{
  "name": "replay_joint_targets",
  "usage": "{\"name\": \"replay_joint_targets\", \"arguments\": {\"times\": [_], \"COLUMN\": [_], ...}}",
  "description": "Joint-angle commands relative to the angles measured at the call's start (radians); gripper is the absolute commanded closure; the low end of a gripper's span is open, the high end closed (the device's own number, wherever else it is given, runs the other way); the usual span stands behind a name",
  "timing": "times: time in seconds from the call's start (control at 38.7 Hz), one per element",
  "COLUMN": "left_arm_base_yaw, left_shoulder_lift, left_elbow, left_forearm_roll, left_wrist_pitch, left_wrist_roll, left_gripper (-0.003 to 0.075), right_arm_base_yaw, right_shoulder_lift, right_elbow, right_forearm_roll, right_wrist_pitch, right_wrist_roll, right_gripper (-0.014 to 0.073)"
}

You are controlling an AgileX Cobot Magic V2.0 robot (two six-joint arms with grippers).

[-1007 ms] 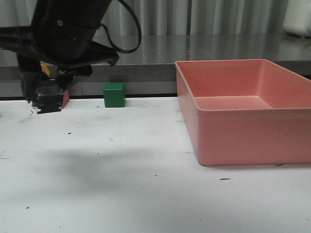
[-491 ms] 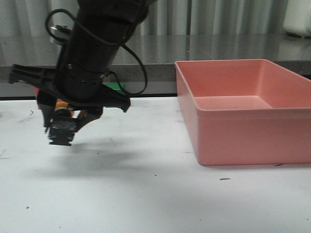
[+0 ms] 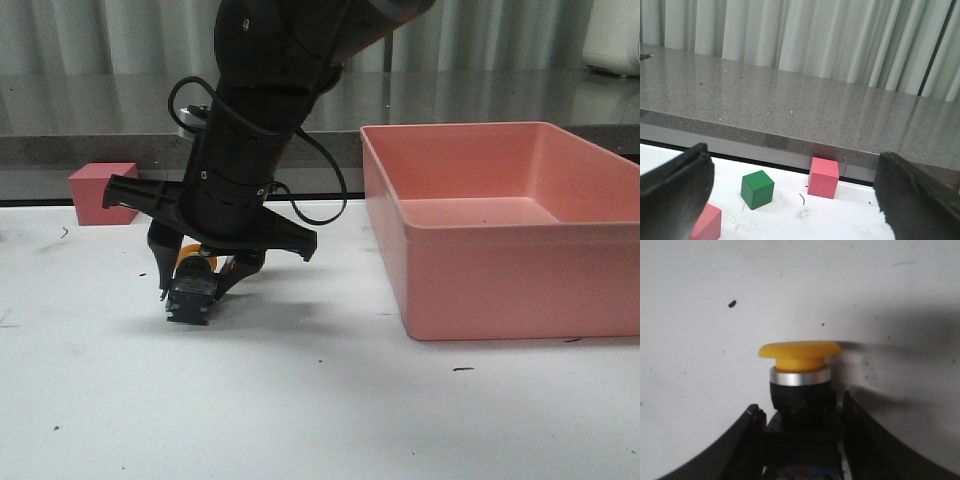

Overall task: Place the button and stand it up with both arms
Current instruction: 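Lower the button onto the table and open the right gripper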

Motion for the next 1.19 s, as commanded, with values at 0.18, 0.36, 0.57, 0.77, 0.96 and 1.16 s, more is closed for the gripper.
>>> {"name": "replay_joint_targets", "arguments": {"times": [0.18,0.36,0.57,0.77,0.96,1.16], "left_arm_base_yaw": [-0.001,-0.001,-0.001,-0.001,-0.001,-0.001], "left_shoulder_lift": [0.014,0.014,0.014,0.014,0.014,0.014], "left_elbow": [-0.034,-0.034,-0.034,-0.034,-0.034,-0.034], "left_forearm_roll": [-0.003,-0.003,-0.003,-0.003,-0.003,-0.003], "left_wrist_pitch": [-0.086,-0.078,-0.078,-0.078,-0.078,-0.078], "left_wrist_roll": [-0.003,-0.003,-0.003,-0.003,-0.003,-0.003], "left_gripper": [0.0103,0.0103,0.0103,0.0103,0.0103,0.0103], "right_arm_base_yaw": [-0.004,-0.004,-0.004,-0.004,-0.008,-0.080], "right_shoulder_lift": [-0.065,-0.065,-0.139,-0.294,-0.431,-0.587], "right_elbow": [-0.034,-0.034,-0.034,-0.034,-0.034,0.064], "right_forearm_roll": [0.017,0.082,0.022,-0.094,-0.095,-0.096], "right_wrist_pitch": [-0.044,-0.067,-0.041,-0.011,0.075,0.147], "right_wrist_roll": [0.000,0.000,-0.001,-0.125,-0.280,-0.382], "right_gripper": [0.0205,0.0165,0.0167,0.0303,0.0662,0.0658]}}
